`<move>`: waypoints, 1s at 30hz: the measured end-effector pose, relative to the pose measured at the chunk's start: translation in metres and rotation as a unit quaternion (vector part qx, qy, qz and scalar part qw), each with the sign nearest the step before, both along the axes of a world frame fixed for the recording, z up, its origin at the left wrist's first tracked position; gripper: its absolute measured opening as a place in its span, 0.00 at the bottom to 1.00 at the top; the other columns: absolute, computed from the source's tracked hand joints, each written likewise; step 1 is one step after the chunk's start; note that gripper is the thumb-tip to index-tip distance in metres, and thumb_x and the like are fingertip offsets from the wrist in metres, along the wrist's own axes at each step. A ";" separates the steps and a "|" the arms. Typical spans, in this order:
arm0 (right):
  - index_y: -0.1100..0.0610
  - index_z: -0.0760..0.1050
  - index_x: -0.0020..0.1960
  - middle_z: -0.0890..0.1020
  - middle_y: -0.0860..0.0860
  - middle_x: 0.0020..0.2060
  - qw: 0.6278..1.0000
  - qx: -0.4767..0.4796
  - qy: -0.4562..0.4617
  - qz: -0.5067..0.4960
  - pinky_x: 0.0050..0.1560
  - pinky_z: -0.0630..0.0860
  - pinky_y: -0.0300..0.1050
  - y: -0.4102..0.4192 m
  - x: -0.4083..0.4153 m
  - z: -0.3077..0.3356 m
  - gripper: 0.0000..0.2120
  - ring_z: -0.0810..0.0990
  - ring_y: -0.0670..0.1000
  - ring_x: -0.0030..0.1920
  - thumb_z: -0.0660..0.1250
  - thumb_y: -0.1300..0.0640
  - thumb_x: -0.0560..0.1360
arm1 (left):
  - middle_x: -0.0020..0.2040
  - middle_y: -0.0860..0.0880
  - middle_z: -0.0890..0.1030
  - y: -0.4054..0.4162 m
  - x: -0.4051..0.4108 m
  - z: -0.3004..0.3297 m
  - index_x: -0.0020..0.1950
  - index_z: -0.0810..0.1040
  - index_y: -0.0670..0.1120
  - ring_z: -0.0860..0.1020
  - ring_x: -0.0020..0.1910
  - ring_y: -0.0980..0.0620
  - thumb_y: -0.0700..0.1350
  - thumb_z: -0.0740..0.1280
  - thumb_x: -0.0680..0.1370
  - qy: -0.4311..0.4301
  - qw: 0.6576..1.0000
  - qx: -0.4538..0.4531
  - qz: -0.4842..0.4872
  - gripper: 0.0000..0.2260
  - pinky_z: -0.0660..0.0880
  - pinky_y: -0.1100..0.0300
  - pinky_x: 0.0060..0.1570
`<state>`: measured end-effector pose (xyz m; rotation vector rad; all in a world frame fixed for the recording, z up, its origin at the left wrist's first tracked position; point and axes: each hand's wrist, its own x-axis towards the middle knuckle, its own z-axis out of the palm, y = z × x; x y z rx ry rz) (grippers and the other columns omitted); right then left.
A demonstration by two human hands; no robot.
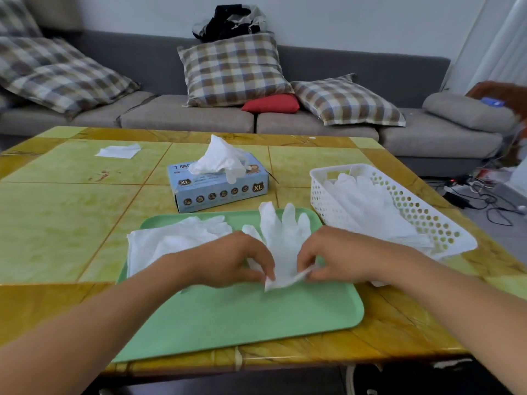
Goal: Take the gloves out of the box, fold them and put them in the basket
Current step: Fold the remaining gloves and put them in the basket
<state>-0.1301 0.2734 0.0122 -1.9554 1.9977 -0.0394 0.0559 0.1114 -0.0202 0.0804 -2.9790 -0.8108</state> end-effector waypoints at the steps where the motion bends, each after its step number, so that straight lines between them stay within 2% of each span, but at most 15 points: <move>1: 0.50 0.85 0.53 0.85 0.42 0.47 0.999 0.036 0.023 0.017 0.54 0.79 0.46 0.003 0.002 0.000 0.07 0.81 0.42 0.48 0.74 0.54 0.74 | 0.56 0.57 0.83 0.003 -0.001 -0.003 0.52 0.87 0.52 0.79 0.55 0.62 0.43 0.74 0.75 -0.015 1.000 -0.003 -0.021 0.08 0.72 0.68 0.59; 4: 0.49 0.85 0.48 0.85 0.43 0.44 0.993 0.108 -0.033 0.015 0.52 0.80 0.47 0.008 0.003 0.009 0.14 0.81 0.43 0.46 0.77 0.40 0.70 | 0.55 0.58 0.80 0.013 -0.002 0.002 0.52 0.86 0.56 0.77 0.55 0.61 0.45 0.72 0.73 -0.070 0.996 0.014 -0.046 0.09 0.72 0.66 0.59; 6: 0.48 0.85 0.42 0.85 0.46 0.38 0.993 0.070 -0.092 -0.016 0.45 0.79 0.52 0.005 0.002 0.011 0.16 0.80 0.48 0.39 0.73 0.35 0.71 | 0.54 0.59 0.80 0.015 -0.004 0.007 0.52 0.86 0.56 0.77 0.54 0.61 0.51 0.69 0.75 -0.097 0.994 0.038 -0.035 0.08 0.73 0.63 0.58; 7: 0.48 0.85 0.42 0.85 0.46 0.38 0.993 0.035 -0.111 -0.031 0.43 0.78 0.51 0.001 0.001 0.009 0.16 0.80 0.49 0.37 0.72 0.35 0.72 | 0.53 0.59 0.80 0.016 -0.005 0.008 0.52 0.86 0.56 0.78 0.52 0.61 0.53 0.68 0.77 -0.094 0.994 0.048 -0.019 0.08 0.74 0.63 0.55; 9: 0.46 0.84 0.52 0.85 0.43 0.47 0.993 -0.023 -0.109 -0.041 0.47 0.78 0.44 -0.007 0.002 0.002 0.15 0.81 0.43 0.46 0.74 0.38 0.72 | 0.49 0.59 0.81 0.015 -0.007 0.005 0.52 0.85 0.54 0.79 0.47 0.60 0.59 0.68 0.78 -0.069 0.997 0.017 0.019 0.12 0.76 0.61 0.49; 10: 0.45 0.81 0.61 0.82 0.40 0.55 0.995 -0.032 -0.082 -0.037 0.53 0.76 0.41 -0.010 0.004 -0.001 0.22 0.79 0.40 0.54 0.76 0.38 0.70 | 0.49 0.58 0.81 0.015 -0.007 0.002 0.52 0.85 0.54 0.78 0.45 0.60 0.61 0.68 0.77 -0.060 0.997 -0.028 0.033 0.13 0.76 0.60 0.48; 12: 0.46 0.67 0.76 0.70 0.41 0.71 0.999 0.014 0.000 -0.029 0.67 0.71 0.44 -0.014 0.010 -0.008 0.44 0.68 0.43 0.69 0.77 0.34 0.65 | 0.51 0.57 0.79 0.015 -0.006 -0.005 0.55 0.82 0.55 0.75 0.46 0.59 0.62 0.70 0.75 -0.052 0.990 -0.125 0.044 0.14 0.75 0.58 0.49; 14: 0.48 0.53 0.81 0.57 0.43 0.79 0.994 0.088 0.064 -0.032 0.76 0.63 0.52 -0.018 0.015 -0.014 0.56 0.56 0.49 0.77 0.76 0.30 0.63 | 0.53 0.56 0.78 0.017 -0.004 -0.008 0.56 0.79 0.55 0.75 0.49 0.56 0.62 0.71 0.74 -0.052 0.982 -0.170 0.057 0.16 0.75 0.56 0.50; 17: 0.49 0.48 0.82 0.50 0.44 0.81 0.988 0.124 0.078 -0.050 0.78 0.58 0.55 -0.021 0.015 -0.015 0.61 0.49 0.52 0.80 0.76 0.28 0.61 | 0.54 0.57 0.78 0.013 -0.001 -0.002 0.58 0.78 0.56 0.73 0.48 0.56 0.64 0.71 0.73 -0.042 0.981 -0.174 0.073 0.19 0.73 0.57 0.50; 19: 0.48 0.51 0.82 0.53 0.44 0.81 0.990 0.111 0.067 -0.048 0.78 0.60 0.53 -0.020 0.014 -0.010 0.60 0.52 0.51 0.79 0.77 0.29 0.61 | 0.54 0.60 0.77 0.002 0.006 0.014 0.58 0.79 0.57 0.73 0.48 0.60 0.64 0.72 0.73 -0.005 0.987 -0.140 0.080 0.17 0.72 0.60 0.50; 21: 0.45 0.58 0.80 0.60 0.41 0.78 0.995 0.070 0.047 -0.050 0.74 0.64 0.47 -0.018 0.017 -0.004 0.54 0.60 0.47 0.76 0.76 0.29 0.62 | 0.54 0.61 0.78 -0.017 0.018 0.036 0.57 0.80 0.57 0.75 0.48 0.62 0.62 0.72 0.74 0.025 0.987 -0.114 0.113 0.15 0.74 0.61 0.50; 23: 0.43 0.69 0.74 0.70 0.37 0.71 0.998 -0.005 -0.025 -0.065 0.66 0.71 0.41 -0.024 0.028 0.003 0.39 0.70 0.41 0.68 0.74 0.31 0.67 | 0.54 0.60 0.79 -0.044 0.041 0.050 0.58 0.80 0.55 0.77 0.48 0.61 0.60 0.73 0.74 0.021 0.980 -0.103 0.167 0.16 0.76 0.61 0.49; 26: 0.48 0.84 0.59 0.84 0.38 0.52 0.970 -0.165 -0.162 -0.074 0.49 0.75 0.33 -0.048 0.062 0.012 0.12 0.80 0.39 0.50 0.72 0.47 0.76 | 0.58 0.55 0.80 -0.082 0.080 0.049 0.62 0.79 0.54 0.79 0.51 0.56 0.53 0.70 0.79 -0.030 0.964 -0.112 0.239 0.12 0.76 0.59 0.51; 28: 0.51 0.85 0.56 0.85 0.40 0.48 0.961 -0.208 -0.174 -0.057 0.45 0.73 0.29 -0.074 0.091 0.017 0.08 0.81 0.40 0.47 0.70 0.53 0.79 | 0.62 0.52 0.80 -0.094 0.094 0.042 0.66 0.77 0.53 0.78 0.56 0.53 0.46 0.63 0.83 -0.082 0.957 -0.107 0.258 0.12 0.75 0.56 0.57; 30: 0.52 0.83 0.60 0.85 0.44 0.51 0.967 -0.203 -0.147 -0.039 0.49 0.76 0.33 -0.106 0.121 0.015 0.11 0.82 0.43 0.47 0.69 0.52 0.80 | 0.65 0.51 0.78 -0.102 0.099 0.038 0.69 0.75 0.51 0.75 0.59 0.53 0.40 0.59 0.84 -0.128 0.952 -0.108 0.255 0.15 0.72 0.57 0.59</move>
